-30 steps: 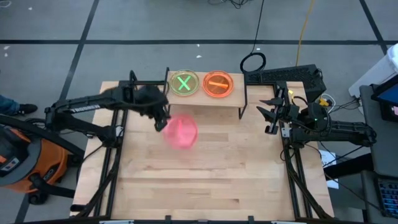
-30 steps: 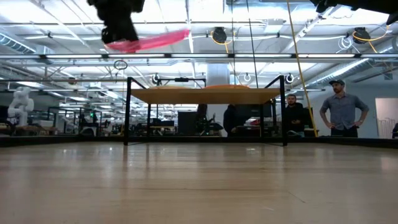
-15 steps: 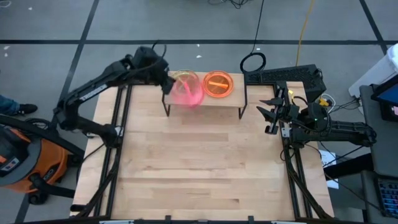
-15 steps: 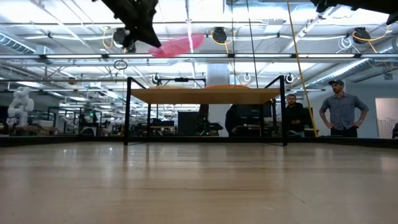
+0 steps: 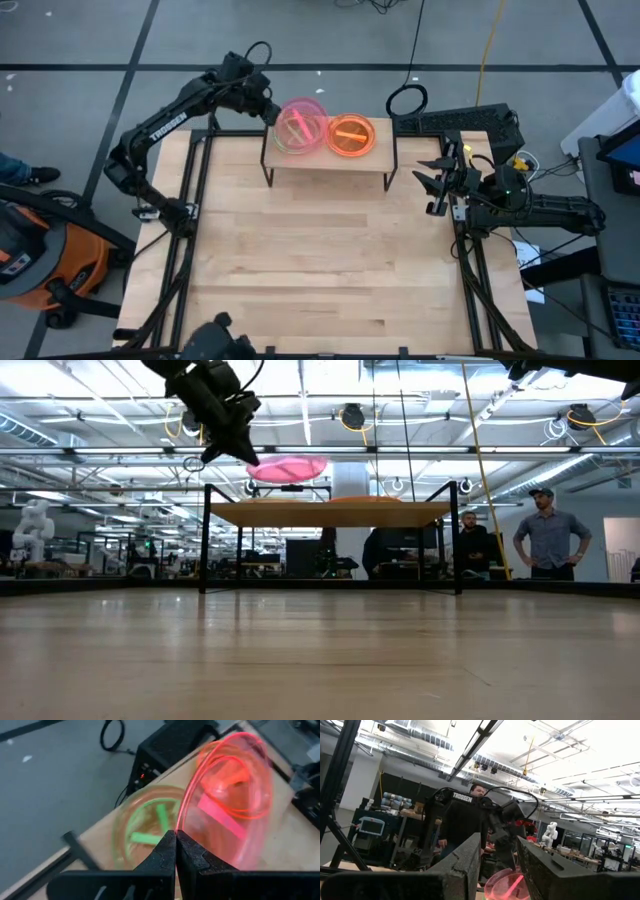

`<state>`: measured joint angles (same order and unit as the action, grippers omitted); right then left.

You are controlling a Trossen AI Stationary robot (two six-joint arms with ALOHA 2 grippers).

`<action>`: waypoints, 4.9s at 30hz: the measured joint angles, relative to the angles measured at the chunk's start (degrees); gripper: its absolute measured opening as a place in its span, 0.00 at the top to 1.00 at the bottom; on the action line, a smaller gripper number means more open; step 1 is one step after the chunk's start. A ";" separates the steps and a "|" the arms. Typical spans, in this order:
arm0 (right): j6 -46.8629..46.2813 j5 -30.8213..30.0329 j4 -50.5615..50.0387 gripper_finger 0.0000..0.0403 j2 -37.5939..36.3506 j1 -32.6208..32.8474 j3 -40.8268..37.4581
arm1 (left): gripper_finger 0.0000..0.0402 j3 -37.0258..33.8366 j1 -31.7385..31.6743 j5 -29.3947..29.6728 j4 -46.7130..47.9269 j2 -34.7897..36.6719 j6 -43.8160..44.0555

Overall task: Place and stack plates onto a shelf
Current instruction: Stack the pink plate on the green plate on the shelf, then return to Home Position

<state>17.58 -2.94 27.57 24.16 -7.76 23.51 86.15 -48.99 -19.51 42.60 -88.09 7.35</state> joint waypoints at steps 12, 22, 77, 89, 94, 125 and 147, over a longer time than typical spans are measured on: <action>0.00 0.01 0.01 0.72 0.00 -0.01 0.00 | 1.00 -0.49 -5.62 -0.34 0.77 -0.07 -0.01; 0.02 0.00 0.00 0.72 0.00 0.01 0.00 | 1.00 -2.62 -5.24 -1.52 -0.97 -0.07 -0.66; 0.00 0.01 0.00 0.72 0.02 0.00 0.02 | 0.90 -6.25 -0.74 0.97 -5.43 -0.07 -4.14; 0.01 0.01 0.00 0.72 0.02 -0.01 0.02 | 0.83 -6.25 -1.14 2.50 -5.63 -0.07 -4.68; 0.00 0.00 0.00 0.72 0.02 -0.01 0.02 | 0.83 -6.25 -0.46 -1.65 -6.29 -0.07 -4.93; 0.00 0.00 0.00 0.72 0.02 -0.01 0.02 | 0.83 -6.23 12.33 18.98 -9.19 -9.04 -14.48; 0.01 0.01 0.00 0.72 0.02 -0.01 0.02 | 0.83 -6.21 12.44 29.03 -7.44 -7.27 -17.44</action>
<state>17.60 -2.93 27.57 24.18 -7.77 23.53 79.94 -36.55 9.52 35.17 -95.36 -10.09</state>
